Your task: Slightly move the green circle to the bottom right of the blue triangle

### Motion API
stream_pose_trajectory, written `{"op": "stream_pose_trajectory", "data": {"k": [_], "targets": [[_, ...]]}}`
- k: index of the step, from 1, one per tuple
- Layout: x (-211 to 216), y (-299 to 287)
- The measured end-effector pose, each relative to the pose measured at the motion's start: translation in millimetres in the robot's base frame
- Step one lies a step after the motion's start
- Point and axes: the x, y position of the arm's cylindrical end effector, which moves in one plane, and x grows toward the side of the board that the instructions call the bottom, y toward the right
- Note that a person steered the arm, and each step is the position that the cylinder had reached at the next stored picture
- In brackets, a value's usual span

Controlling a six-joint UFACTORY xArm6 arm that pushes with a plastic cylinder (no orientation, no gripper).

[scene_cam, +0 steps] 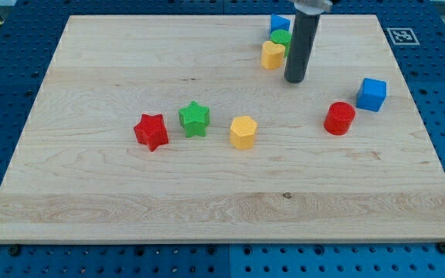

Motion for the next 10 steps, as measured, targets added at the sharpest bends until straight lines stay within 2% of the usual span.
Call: {"op": "stream_pose_trajectory", "data": {"k": [1,2,3,4,8,10], "targets": [[11.7,-24.7],[-4.0,-58.6],[-37.7,-88.5],[-75.7,-94.9],[-91.2,-39.8],[-102.0,-38.7]]}}
